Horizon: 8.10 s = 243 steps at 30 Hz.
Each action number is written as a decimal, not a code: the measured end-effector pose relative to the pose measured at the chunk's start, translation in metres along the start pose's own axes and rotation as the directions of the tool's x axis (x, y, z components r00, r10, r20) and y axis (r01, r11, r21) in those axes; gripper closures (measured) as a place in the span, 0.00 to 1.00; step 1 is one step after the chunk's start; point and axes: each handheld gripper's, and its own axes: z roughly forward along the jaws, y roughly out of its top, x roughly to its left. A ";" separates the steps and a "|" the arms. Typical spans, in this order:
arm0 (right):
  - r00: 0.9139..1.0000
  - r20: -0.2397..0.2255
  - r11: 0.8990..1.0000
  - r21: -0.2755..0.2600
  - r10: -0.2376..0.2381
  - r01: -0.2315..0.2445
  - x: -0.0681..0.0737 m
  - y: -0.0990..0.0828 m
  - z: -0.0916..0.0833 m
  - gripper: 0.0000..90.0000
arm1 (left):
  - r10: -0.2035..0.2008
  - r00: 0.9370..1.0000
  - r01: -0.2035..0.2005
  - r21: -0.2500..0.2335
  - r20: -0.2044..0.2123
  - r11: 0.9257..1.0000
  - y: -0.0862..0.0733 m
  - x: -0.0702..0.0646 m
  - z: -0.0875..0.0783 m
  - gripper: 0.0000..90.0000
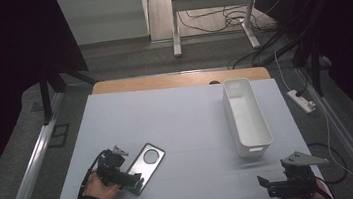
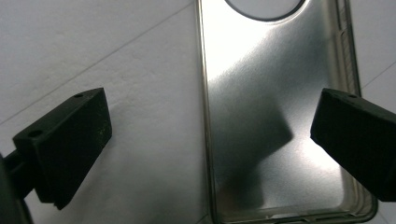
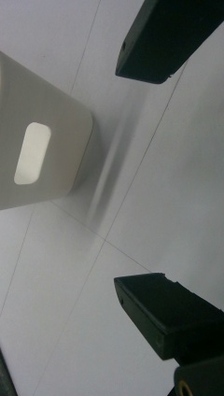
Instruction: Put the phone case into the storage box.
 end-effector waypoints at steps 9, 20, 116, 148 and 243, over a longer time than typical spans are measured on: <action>1.000 -0.001 1.000 -0.001 -0.001 0.001 0.000 0.000 0.000 0.02 | 0.017 1.000 -0.017 0.024 -0.006 1.000 -0.001 -0.002 0.005 0.00; 1.000 -0.001 1.000 -0.001 -0.002 0.002 0.000 0.000 0.000 0.02 | -0.008 1.000 0.008 -0.010 -0.013 1.000 -0.002 0.003 -0.007 0.40; 0.938 -0.320 0.990 -0.078 -0.135 0.116 0.040 0.067 0.034 0.00 | 0.013 0.992 0.040 -0.417 0.122 0.908 0.017 -0.041 -0.044 0.99; 0.906 -0.405 0.993 -0.039 -0.121 0.115 0.077 0.095 0.071 0.00 | 0.059 0.991 -0.002 -0.419 0.124 0.908 0.039 -0.059 -0.036 0.99; 0.715 -0.677 0.985 0.122 0.175 -0.125 0.105 0.118 0.118 0.95 | 0.134 0.952 0.004 -0.448 0.274 0.894 0.038 -0.064 -0.038 0.20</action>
